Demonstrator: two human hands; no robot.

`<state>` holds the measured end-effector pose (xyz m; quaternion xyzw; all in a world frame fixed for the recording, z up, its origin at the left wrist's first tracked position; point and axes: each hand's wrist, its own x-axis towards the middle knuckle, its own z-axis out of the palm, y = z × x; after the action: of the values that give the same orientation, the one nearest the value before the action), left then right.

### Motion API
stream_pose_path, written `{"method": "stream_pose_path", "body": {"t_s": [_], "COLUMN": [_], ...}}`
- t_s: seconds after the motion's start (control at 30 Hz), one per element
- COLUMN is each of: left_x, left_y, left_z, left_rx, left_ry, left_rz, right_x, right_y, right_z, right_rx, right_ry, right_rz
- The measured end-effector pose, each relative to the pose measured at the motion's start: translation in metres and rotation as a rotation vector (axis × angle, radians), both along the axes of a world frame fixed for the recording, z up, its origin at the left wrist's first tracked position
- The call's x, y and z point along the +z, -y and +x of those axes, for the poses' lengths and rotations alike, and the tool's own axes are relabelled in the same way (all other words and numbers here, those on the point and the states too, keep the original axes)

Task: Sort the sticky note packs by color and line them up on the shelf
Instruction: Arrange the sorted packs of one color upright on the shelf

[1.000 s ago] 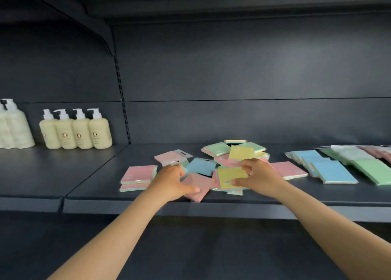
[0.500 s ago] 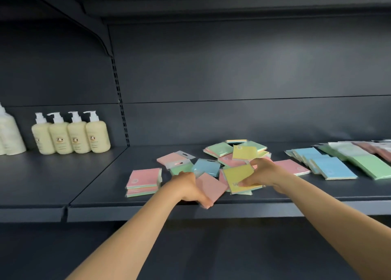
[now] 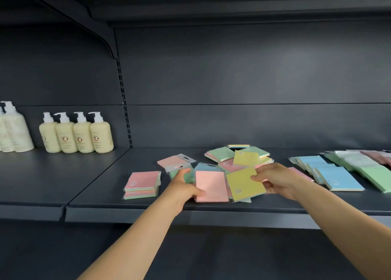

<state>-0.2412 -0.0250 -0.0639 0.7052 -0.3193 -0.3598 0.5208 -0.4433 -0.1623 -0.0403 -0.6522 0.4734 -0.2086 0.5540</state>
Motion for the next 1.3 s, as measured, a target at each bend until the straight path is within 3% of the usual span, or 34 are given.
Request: {"method": "stream_pose_path", "body": {"t_s": [0.1, 0.27, 0.6, 0.8, 1.07, 1.3], "left_x": [0.006, 0.02, 0.038, 0.051, 0.054, 0.051], "left_y": [-0.004, -0.02, -0.059, -0.084, -0.107, -0.109], "left_z": [0.006, 0.028, 0.124, 0.185, 0.256, 0.288], "left_rx": [0.102, 0.154, 0.355, 0.351, 0.328, 0.264], "left_ry": [-0.2, -0.188, -0.522, -0.53, -0.576, -0.609], "left_rz": [-0.119, -0.206, -0.454, -0.557, -0.628, -0.565], "right_x": [0.001, -0.001, 0.014, 0.018, 0.016, 0.011], "right_y": [-0.001, -0.013, -0.045, -0.081, -0.125, -0.145], "right_z": [0.001, 0.019, 0.088, 0.17, 0.288, 0.326], "right_rx": [0.046, 0.119, 0.146, 0.157, 0.206, 0.203], "right_ry": [0.035, 0.075, 0.216, 0.259, 0.085, -0.161], "right_rz": [0.017, 0.008, 0.032, 0.041, 0.004, -0.119]}}
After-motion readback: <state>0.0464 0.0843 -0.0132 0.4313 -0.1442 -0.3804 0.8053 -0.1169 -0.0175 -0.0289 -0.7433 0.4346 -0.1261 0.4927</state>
